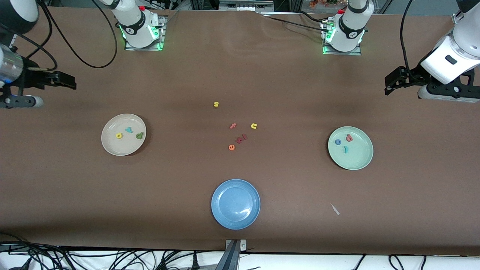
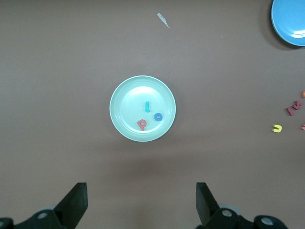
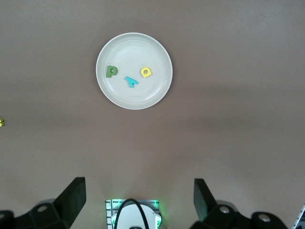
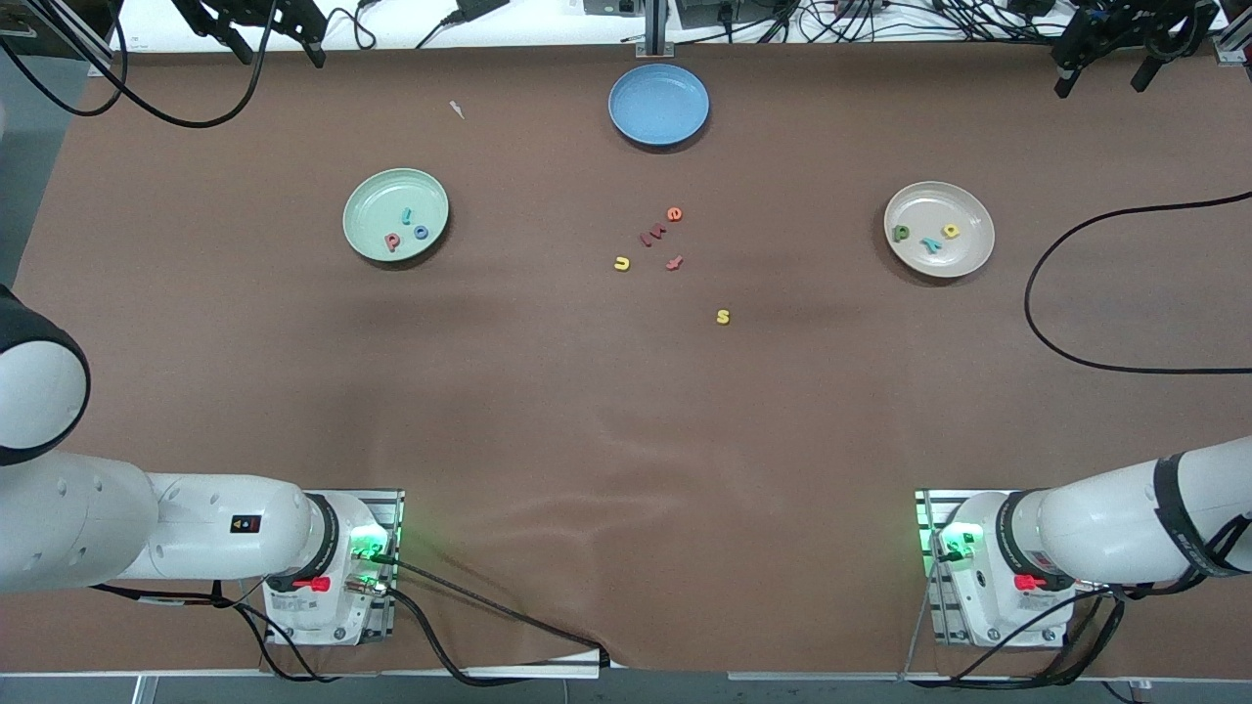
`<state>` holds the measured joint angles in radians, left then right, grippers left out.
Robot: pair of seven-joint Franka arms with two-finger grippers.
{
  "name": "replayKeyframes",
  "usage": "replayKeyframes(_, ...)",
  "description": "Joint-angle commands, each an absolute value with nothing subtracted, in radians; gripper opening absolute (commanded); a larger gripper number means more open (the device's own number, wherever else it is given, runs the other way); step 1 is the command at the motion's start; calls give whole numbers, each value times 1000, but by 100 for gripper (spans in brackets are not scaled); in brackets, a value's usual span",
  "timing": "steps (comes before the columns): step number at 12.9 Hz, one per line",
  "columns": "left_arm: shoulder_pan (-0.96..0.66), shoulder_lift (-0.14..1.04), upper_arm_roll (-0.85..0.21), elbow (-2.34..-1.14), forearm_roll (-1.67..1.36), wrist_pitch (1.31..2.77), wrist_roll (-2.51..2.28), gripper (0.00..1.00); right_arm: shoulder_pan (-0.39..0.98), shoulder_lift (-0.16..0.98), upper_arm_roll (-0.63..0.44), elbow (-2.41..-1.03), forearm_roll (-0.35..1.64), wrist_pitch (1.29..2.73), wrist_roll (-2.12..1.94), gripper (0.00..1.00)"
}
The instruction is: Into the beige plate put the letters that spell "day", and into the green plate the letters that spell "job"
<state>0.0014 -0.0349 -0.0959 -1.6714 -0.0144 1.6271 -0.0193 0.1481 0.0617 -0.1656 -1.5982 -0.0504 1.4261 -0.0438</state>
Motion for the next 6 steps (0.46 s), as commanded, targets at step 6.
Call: replayKeyframes(6, 29, -43, -114, -1667, 6, 1615, -20, 100, 140, 71, -164, -1577, -55, 1488, -38, 100)
